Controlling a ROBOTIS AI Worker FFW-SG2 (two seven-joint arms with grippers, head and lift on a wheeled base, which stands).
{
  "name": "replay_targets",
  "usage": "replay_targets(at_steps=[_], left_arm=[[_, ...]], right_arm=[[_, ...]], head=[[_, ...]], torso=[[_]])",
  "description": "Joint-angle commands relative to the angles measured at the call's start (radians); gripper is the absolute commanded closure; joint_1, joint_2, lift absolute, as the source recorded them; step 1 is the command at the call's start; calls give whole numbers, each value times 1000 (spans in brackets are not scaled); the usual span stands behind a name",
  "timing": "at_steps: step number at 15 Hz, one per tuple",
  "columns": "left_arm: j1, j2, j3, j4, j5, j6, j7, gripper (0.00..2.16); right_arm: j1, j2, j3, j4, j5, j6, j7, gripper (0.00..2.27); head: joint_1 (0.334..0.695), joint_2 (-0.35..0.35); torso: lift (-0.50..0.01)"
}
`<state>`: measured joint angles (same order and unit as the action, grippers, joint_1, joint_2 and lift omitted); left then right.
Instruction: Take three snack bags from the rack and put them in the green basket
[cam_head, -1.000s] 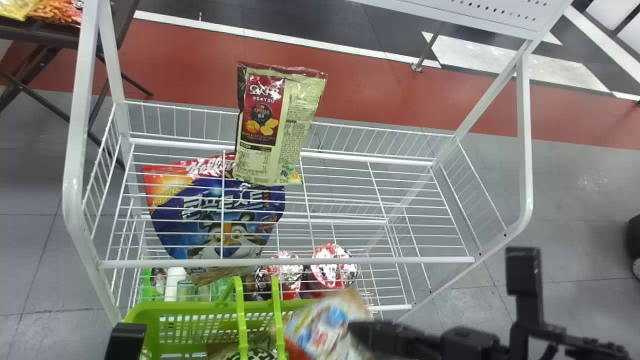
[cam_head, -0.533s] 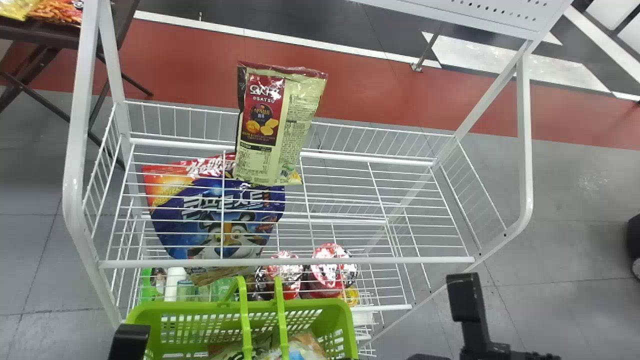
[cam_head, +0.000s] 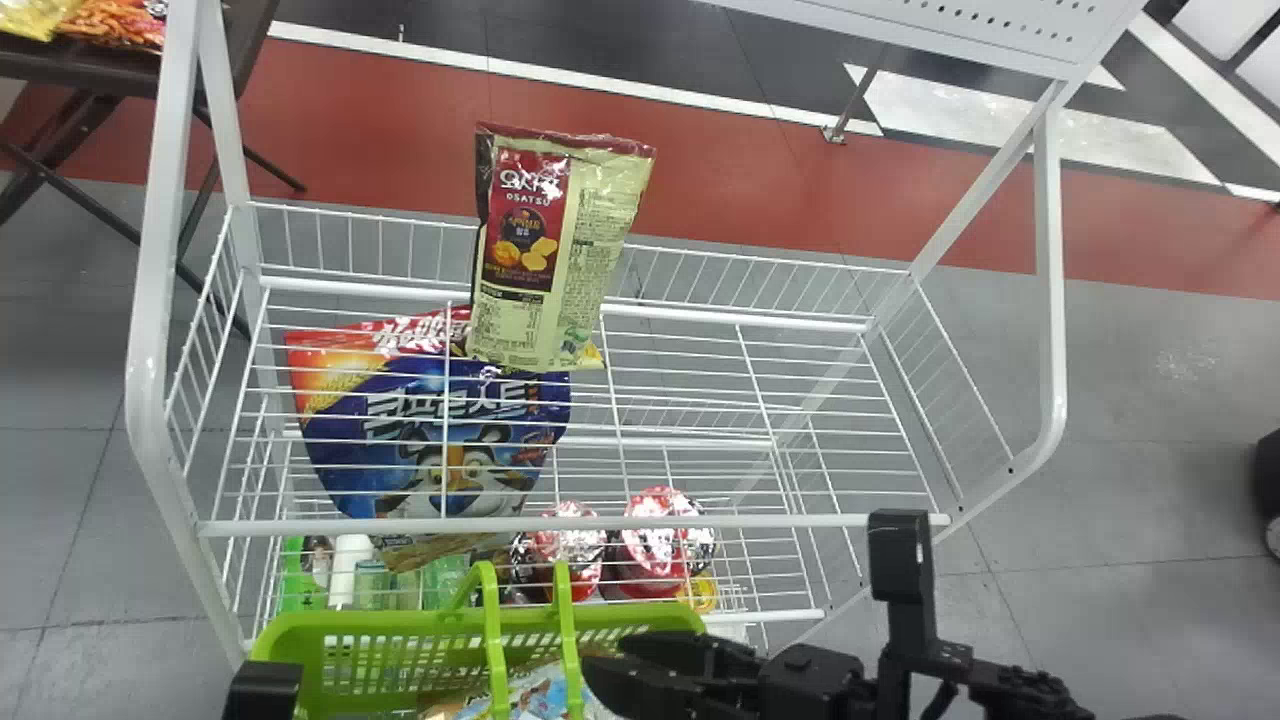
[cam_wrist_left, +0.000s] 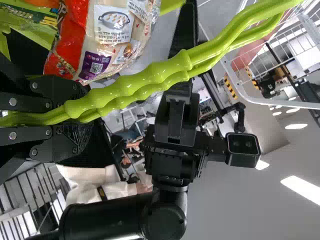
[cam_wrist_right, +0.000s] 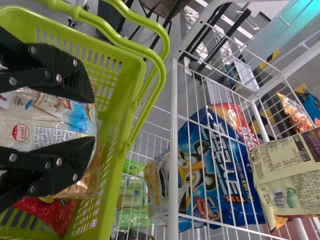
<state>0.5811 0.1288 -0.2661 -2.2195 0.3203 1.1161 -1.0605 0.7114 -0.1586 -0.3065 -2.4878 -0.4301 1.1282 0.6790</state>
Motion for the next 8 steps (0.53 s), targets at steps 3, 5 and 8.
replay_targets(at_steps=[3,5,8], left_arm=[[-1,-2,-4,4,-3,-3,2,1409],[-3,-3,-7,17,-9,-15,7,1409],[-9,-2,-7,35,-10,-21,10,1403]], right_arm=[[97,45,-3,-20,-6,-577,-99,66],[115,48,61,-28,60,-745,-205,66],[149,22,276,-8,297,-1015,-449,70]], head=[[695,-350],[695,-350],[695,-350]], torso=[[-7],[-7],[-7]])
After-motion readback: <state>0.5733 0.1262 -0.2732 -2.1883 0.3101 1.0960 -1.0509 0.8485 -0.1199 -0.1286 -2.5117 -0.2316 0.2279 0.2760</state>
